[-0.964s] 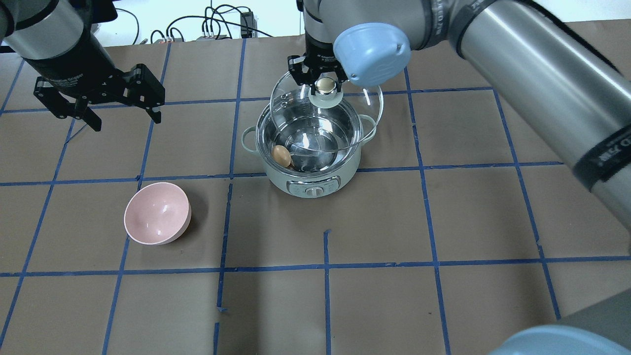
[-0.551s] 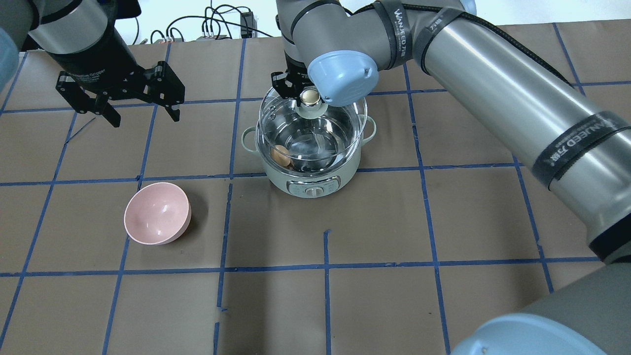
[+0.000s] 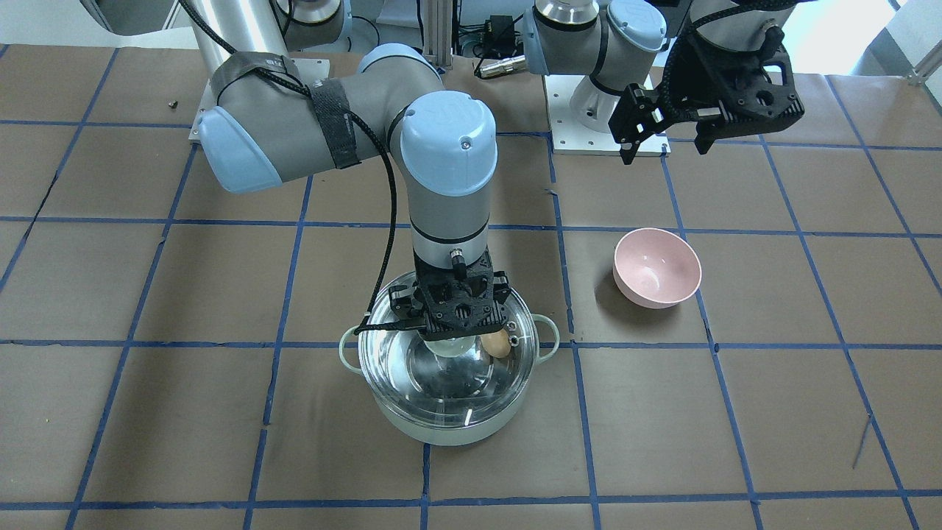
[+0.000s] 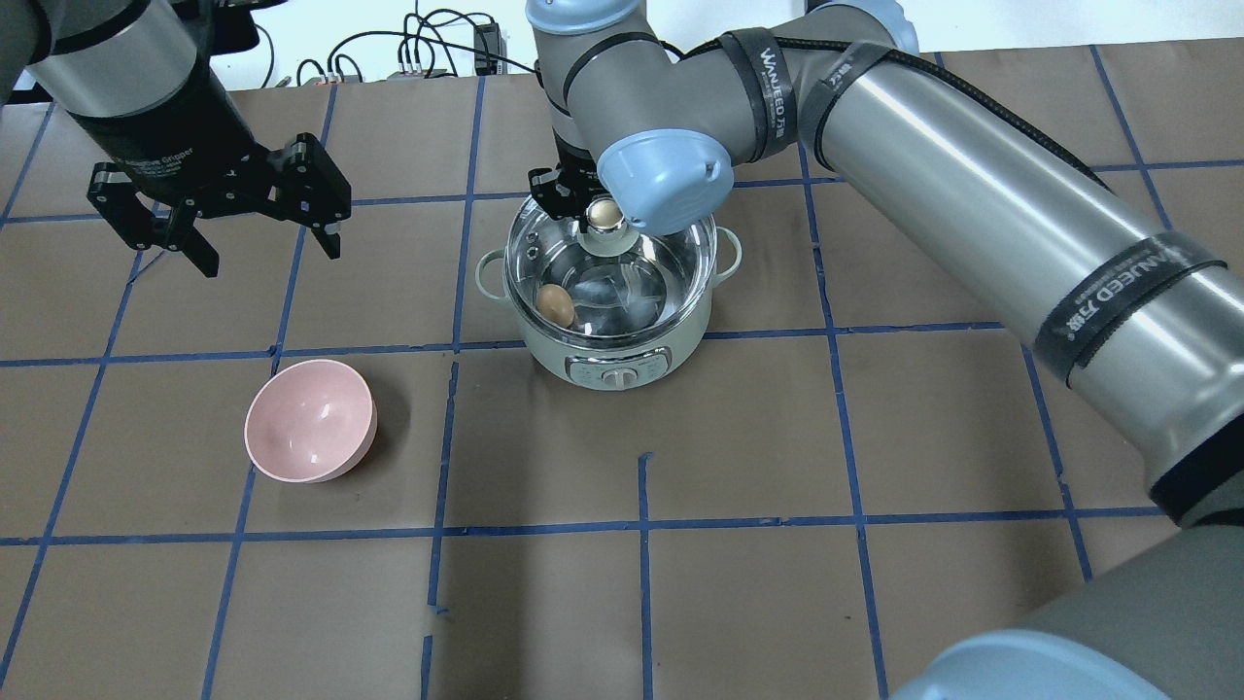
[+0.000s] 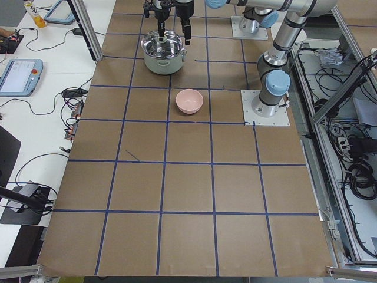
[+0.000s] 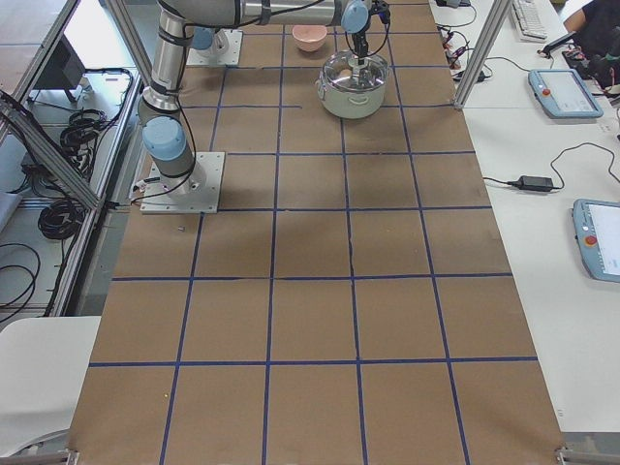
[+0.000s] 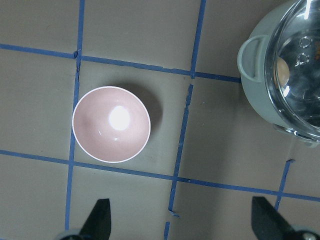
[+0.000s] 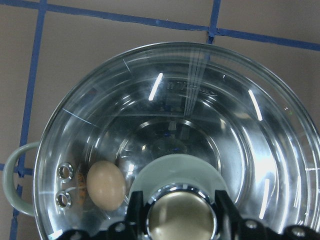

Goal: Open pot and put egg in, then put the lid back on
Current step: 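Carry the glass lid back and lower it onto the pot with the right gripper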

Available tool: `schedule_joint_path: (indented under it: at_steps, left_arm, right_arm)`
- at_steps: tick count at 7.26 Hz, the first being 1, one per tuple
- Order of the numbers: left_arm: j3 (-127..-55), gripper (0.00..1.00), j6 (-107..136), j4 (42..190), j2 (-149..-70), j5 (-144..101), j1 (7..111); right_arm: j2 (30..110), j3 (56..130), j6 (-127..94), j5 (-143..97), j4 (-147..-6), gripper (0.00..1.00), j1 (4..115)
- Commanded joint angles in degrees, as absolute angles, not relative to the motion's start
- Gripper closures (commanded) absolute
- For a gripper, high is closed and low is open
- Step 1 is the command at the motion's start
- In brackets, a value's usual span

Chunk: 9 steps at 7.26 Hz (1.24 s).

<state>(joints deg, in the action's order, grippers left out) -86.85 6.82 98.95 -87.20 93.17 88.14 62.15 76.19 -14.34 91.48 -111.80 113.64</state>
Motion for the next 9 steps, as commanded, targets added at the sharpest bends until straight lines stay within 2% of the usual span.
schedule_joint_path:
  at_steps: [1, 9]
  left_arm:
    - [-86.3, 0.00, -0.3, 98.9, -86.8, 94.4, 87.6]
    - [-87.5, 0.00, 0.2, 95.0, -86.9, 90.0, 85.4]
  right_arm:
    - [62.2, 76.4, -14.2, 91.3, -112.1, 0.78, 113.9]
    - [62.2, 78.0, -14.2, 91.3, -113.4, 0.78, 113.9]
